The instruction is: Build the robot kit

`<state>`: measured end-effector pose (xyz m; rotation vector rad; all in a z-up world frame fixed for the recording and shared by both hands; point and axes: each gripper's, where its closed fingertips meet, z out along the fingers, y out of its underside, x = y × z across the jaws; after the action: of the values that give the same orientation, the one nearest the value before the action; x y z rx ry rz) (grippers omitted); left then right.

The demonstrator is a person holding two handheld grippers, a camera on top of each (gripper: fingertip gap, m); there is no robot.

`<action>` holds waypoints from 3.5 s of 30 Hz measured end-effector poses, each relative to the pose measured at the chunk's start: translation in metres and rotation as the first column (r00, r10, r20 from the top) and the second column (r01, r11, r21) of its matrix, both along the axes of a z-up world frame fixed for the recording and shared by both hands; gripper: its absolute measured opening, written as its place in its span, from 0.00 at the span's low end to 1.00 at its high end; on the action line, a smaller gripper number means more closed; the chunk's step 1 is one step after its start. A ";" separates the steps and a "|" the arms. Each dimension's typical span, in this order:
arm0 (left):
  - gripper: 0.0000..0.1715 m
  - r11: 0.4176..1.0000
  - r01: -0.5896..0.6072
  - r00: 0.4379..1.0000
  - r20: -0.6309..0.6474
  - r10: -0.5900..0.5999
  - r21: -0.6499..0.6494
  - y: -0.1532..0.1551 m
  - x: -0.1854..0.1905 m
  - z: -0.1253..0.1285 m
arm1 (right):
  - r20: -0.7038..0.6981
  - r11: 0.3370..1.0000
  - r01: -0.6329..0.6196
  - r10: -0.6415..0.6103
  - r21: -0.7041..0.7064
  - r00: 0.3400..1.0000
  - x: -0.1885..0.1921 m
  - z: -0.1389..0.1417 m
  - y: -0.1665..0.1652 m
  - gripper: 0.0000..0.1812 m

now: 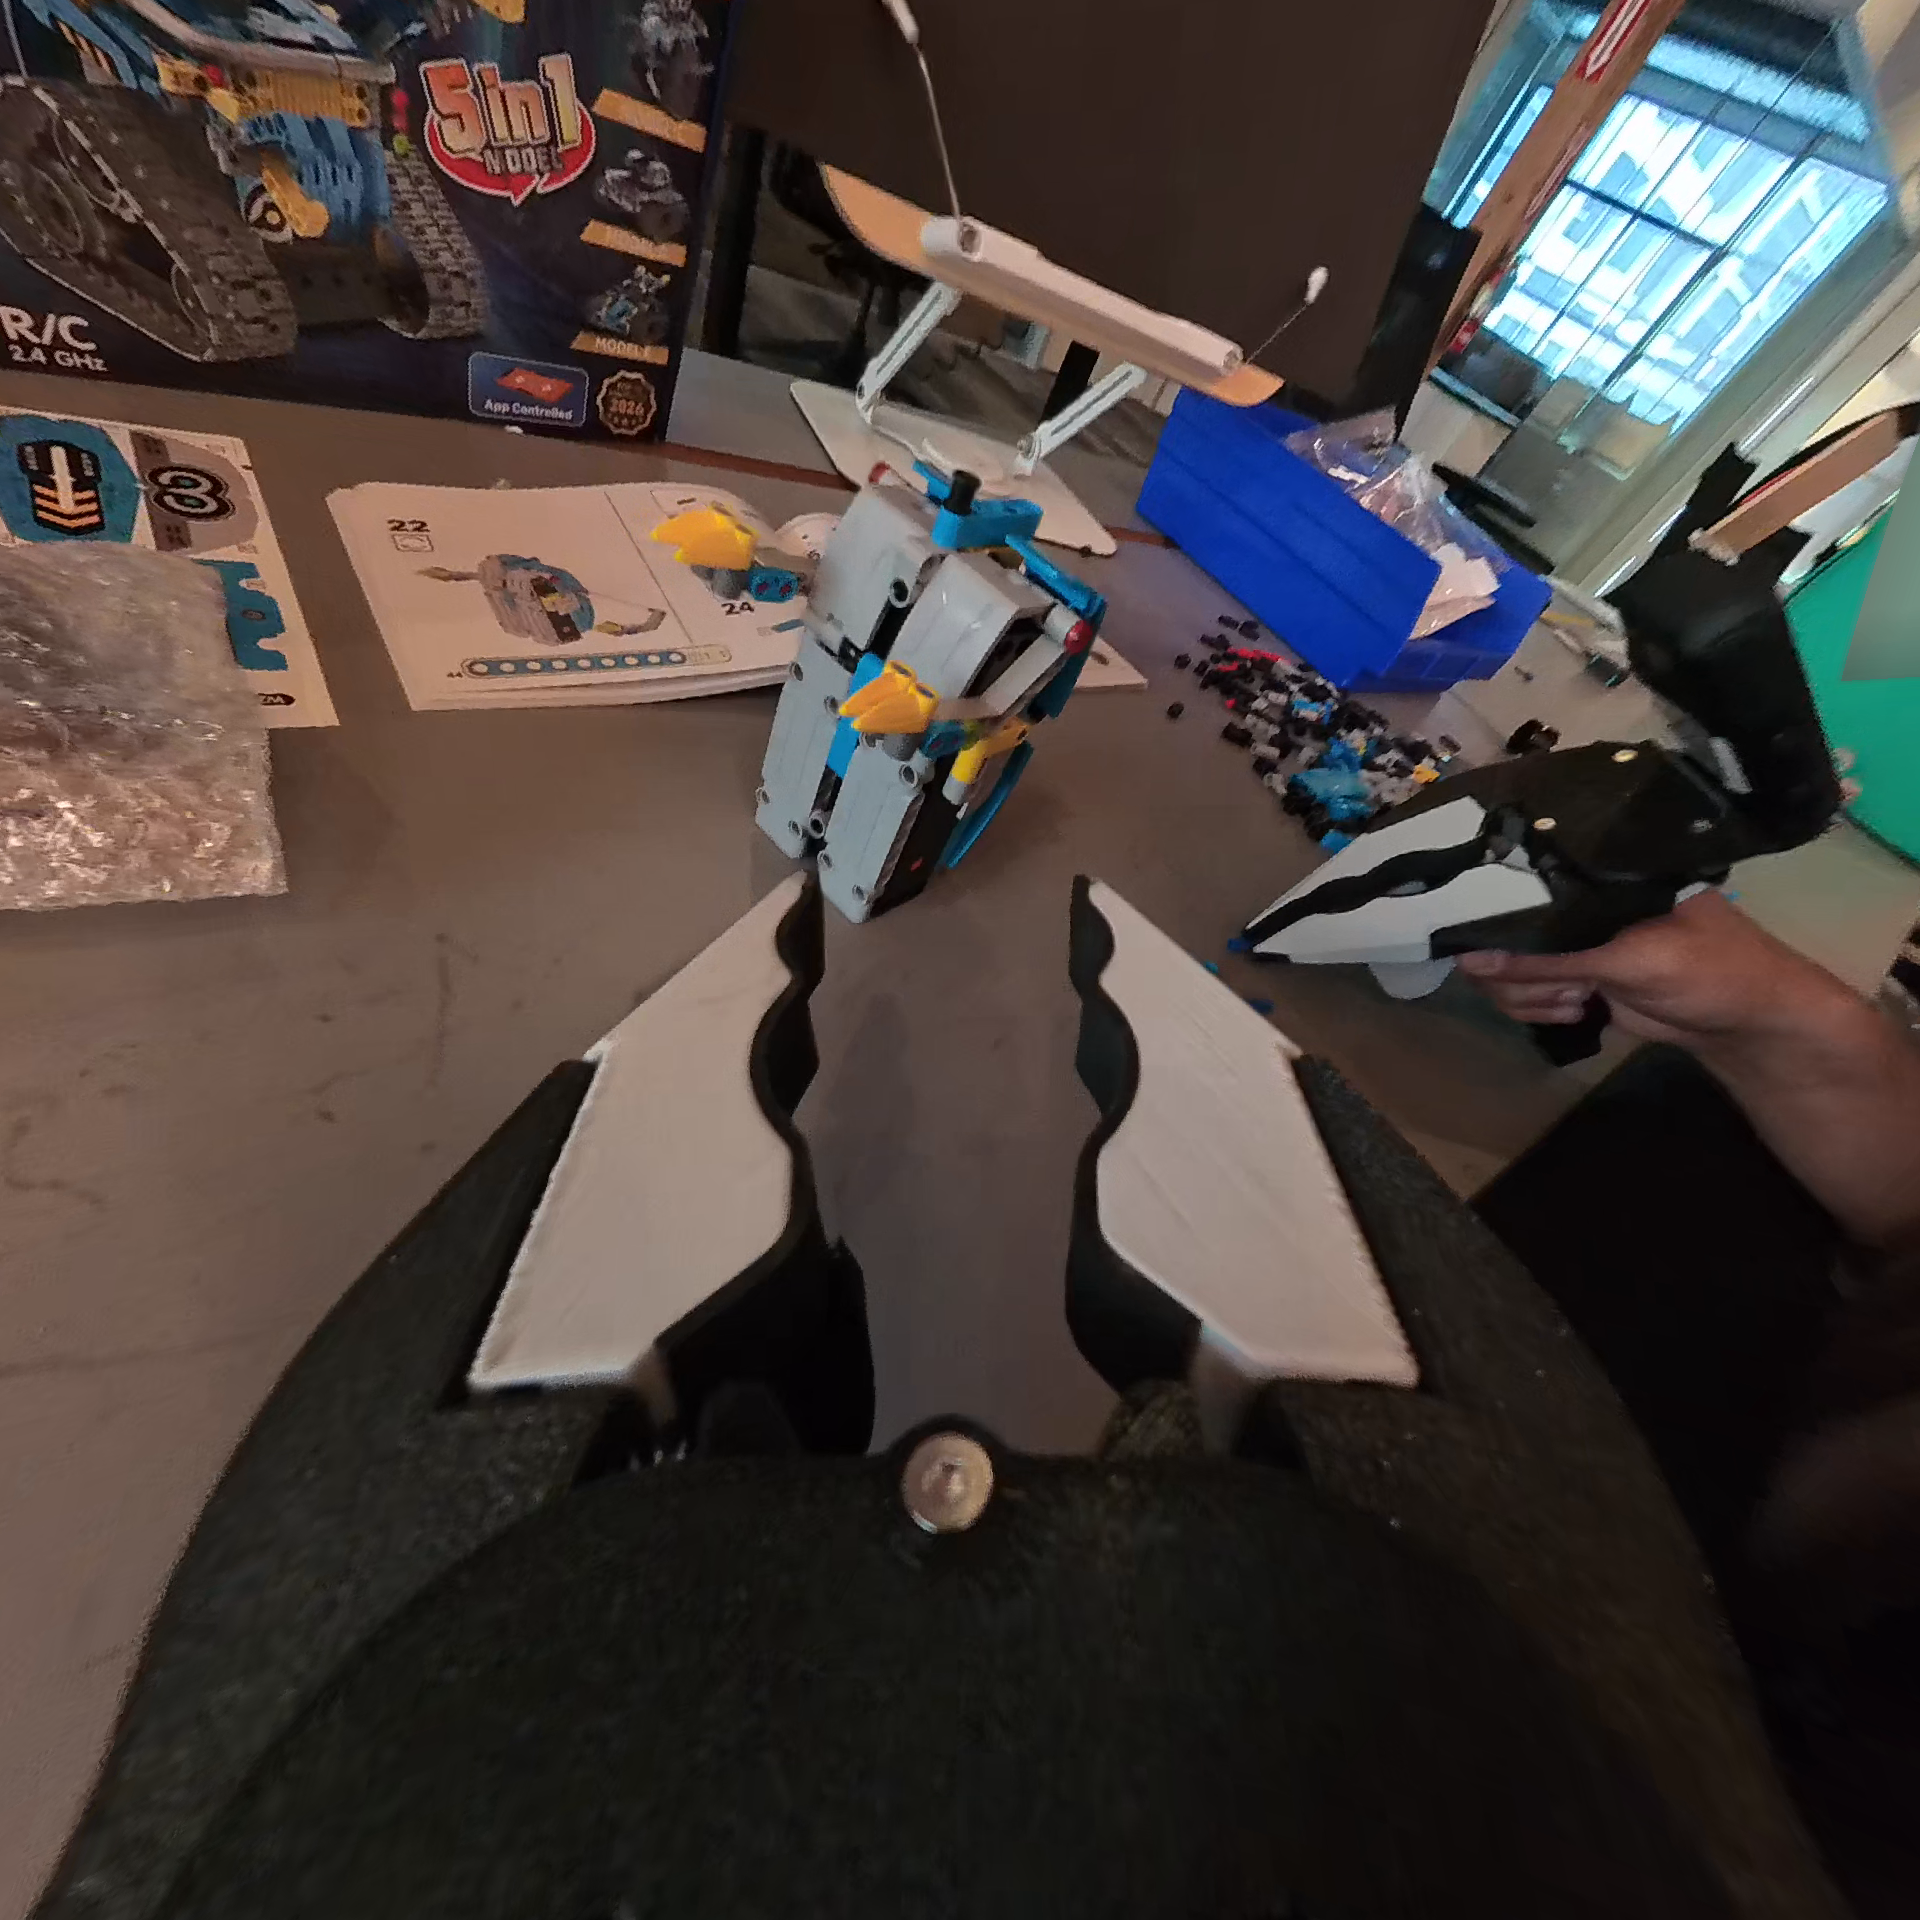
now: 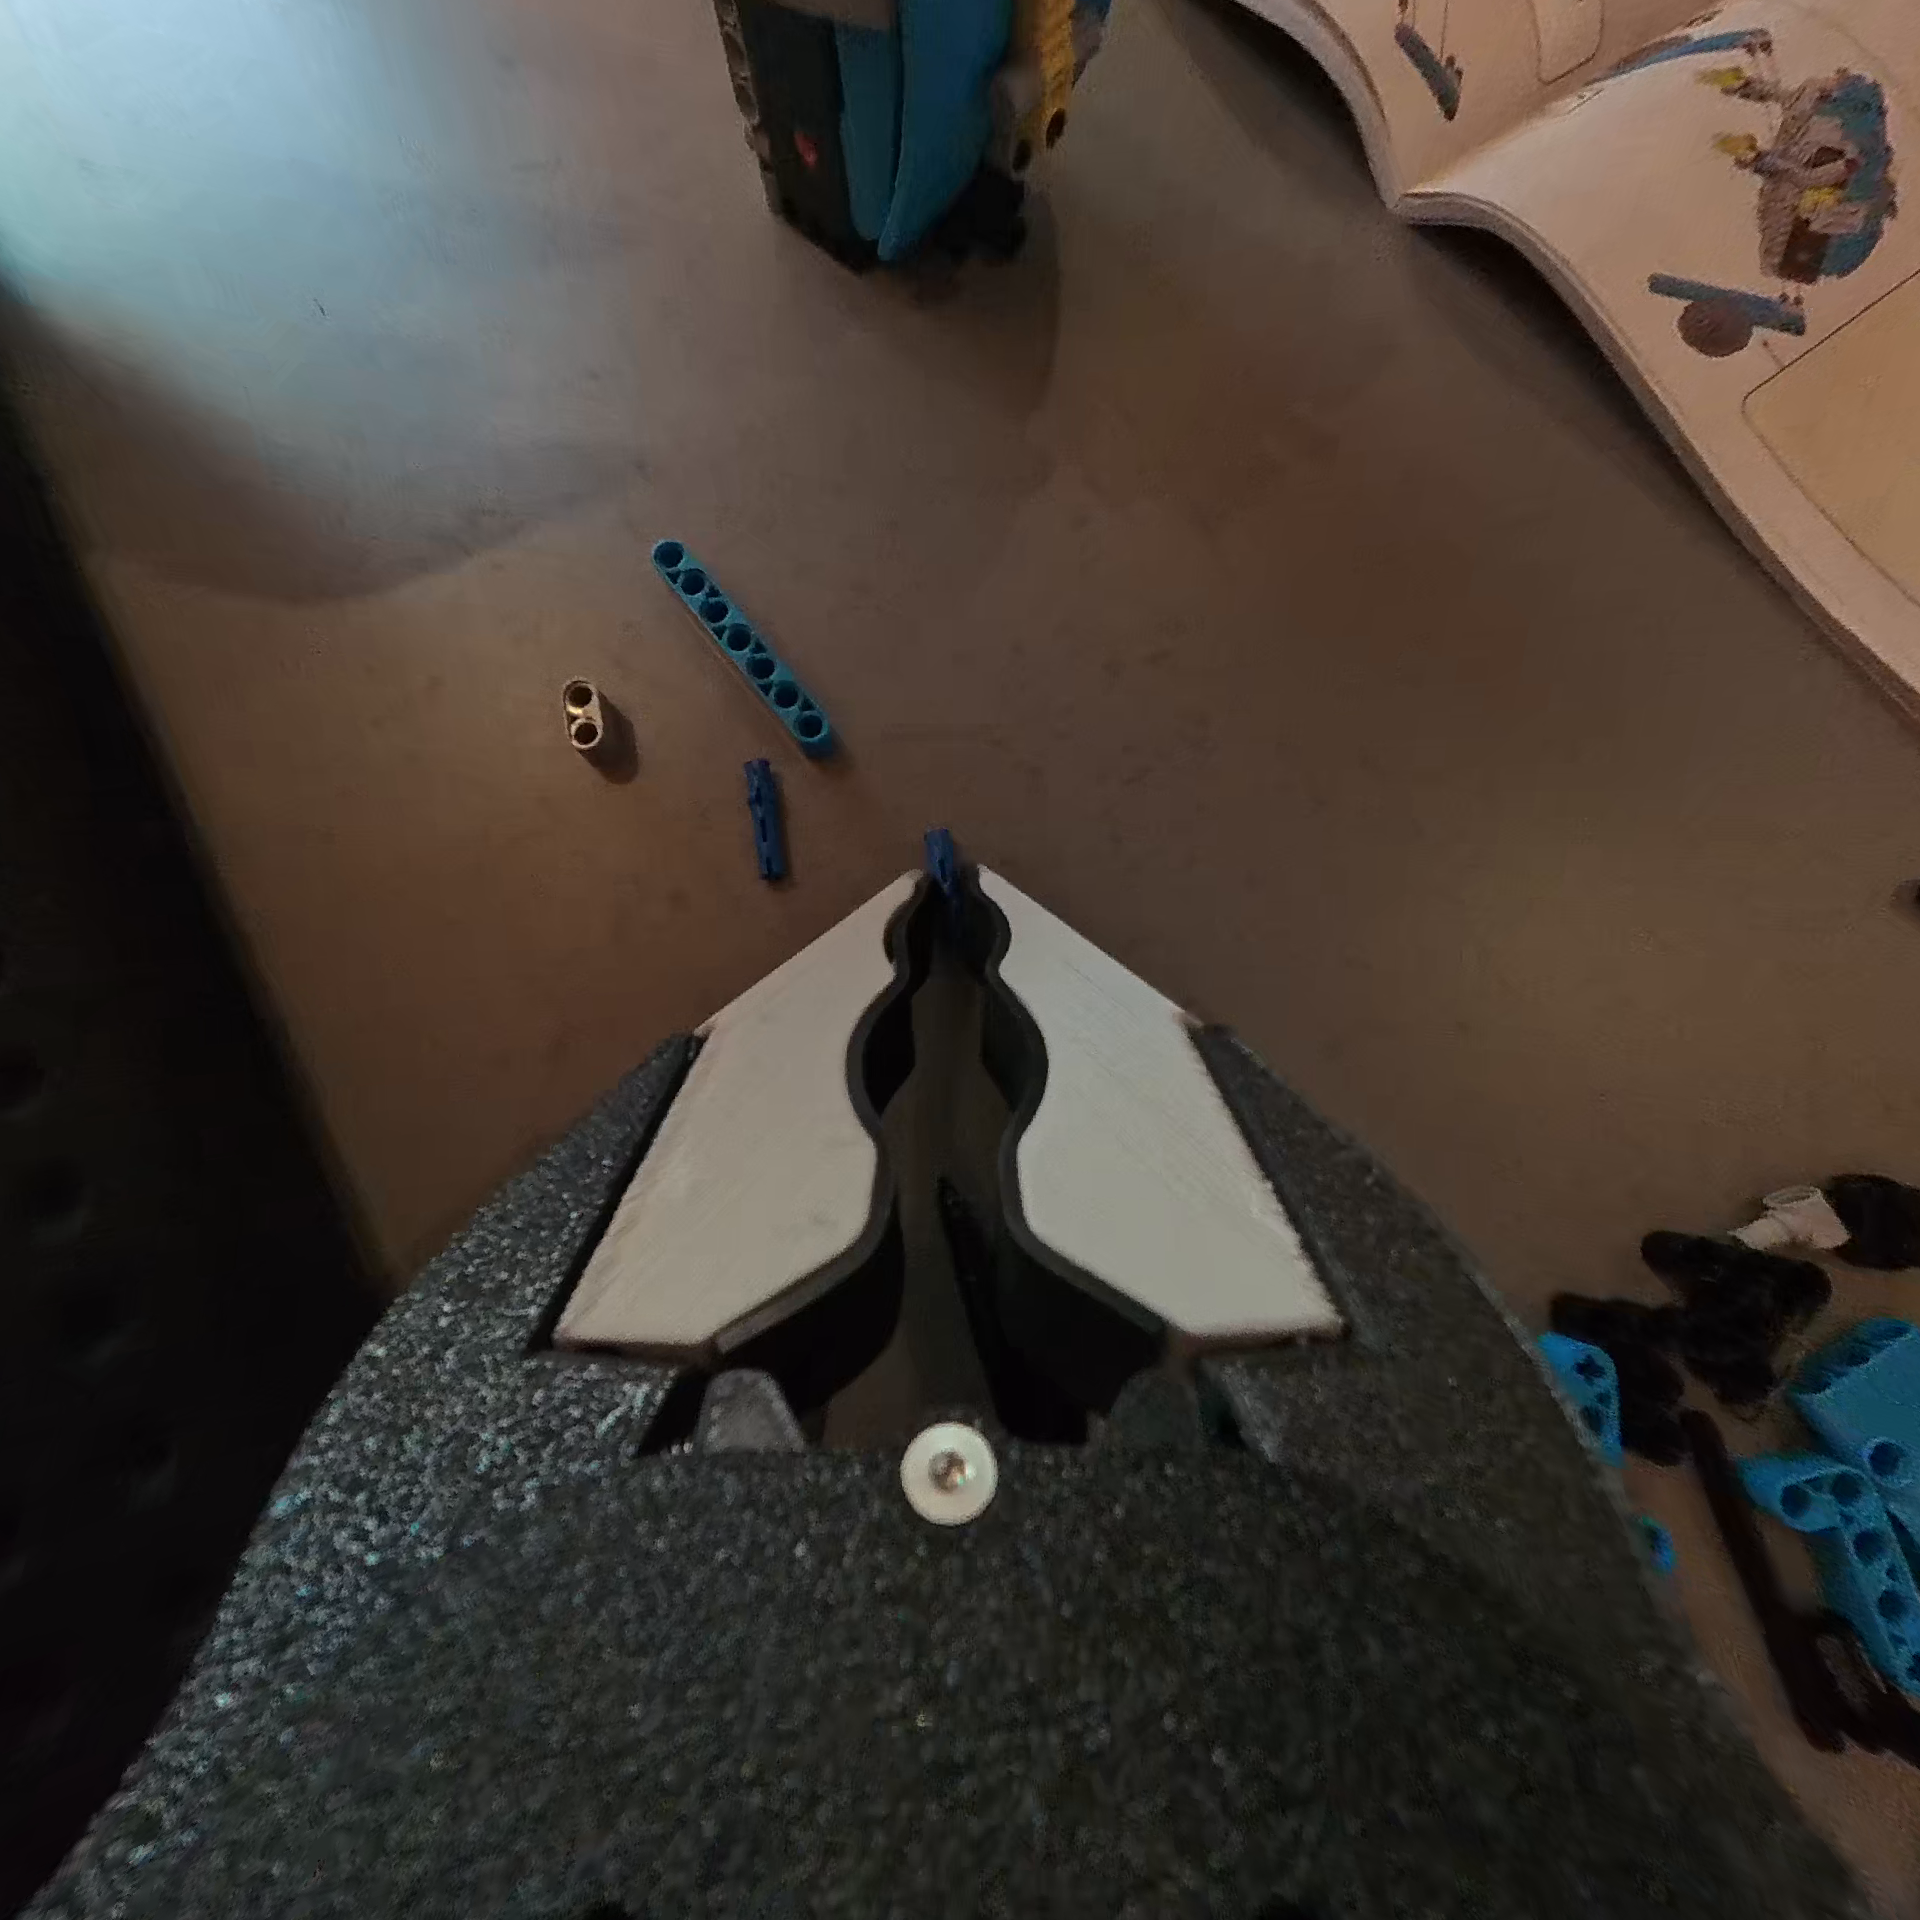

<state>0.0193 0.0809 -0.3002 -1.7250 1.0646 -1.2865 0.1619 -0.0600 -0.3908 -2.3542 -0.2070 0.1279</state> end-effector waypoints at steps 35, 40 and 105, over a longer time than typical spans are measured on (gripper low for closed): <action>0.24 0.968 -0.188 0.982 0.043 0.183 0.167 0.062 0.020 0.000 | -0.249 0.939 0.206 -0.138 0.275 0.959 0.050 0.051 0.018 0.05; 0.23 0.960 -0.192 0.981 0.041 0.187 0.205 0.062 0.020 0.001 | -0.212 0.944 0.167 -0.108 0.285 0.971 0.042 0.056 0.020 0.05; 0.02 0.199 0.010 0.998 -0.022 0.058 0.980 -0.082 0.049 0.014 | -0.207 0.832 -0.344 0.464 0.435 0.861 -0.106 0.109 0.052 0.07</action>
<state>0.0682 -0.0008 -0.2858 -0.6884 1.4148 -0.2251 0.0554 -0.0079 -0.2815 -1.8346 -0.5352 0.6042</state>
